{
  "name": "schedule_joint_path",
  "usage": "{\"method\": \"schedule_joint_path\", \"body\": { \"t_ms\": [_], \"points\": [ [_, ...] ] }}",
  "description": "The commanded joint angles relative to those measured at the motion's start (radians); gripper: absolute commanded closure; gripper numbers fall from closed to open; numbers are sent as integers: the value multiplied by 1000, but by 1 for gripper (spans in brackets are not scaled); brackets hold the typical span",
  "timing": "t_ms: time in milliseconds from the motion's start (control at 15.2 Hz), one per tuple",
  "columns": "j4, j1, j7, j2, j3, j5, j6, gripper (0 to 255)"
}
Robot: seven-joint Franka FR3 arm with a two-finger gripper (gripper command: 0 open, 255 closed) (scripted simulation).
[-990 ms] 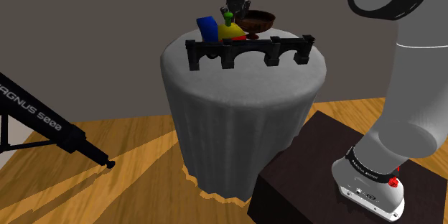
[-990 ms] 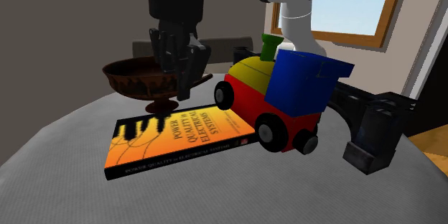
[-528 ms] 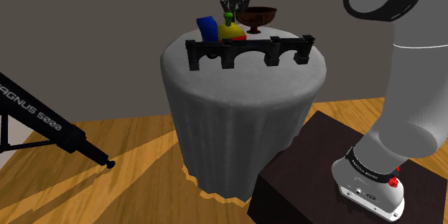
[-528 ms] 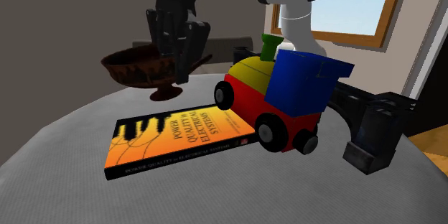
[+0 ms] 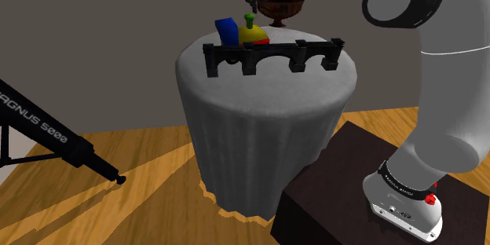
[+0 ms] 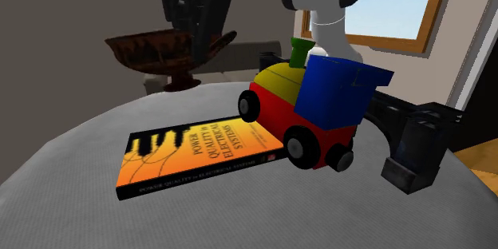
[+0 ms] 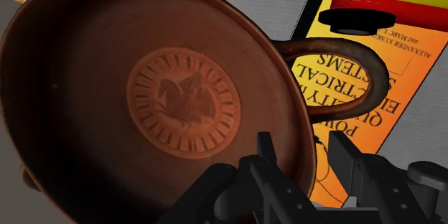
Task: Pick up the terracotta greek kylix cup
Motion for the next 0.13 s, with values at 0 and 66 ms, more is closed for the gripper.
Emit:
{"method": "schedule_joint_path", "body": {
  "t_ms": [0,66],
  "points": [
    [39,0,-6,13,-1,-1,-25,255],
    [37,0,-6,12,-1,-1,-24,255]
  ]
}}
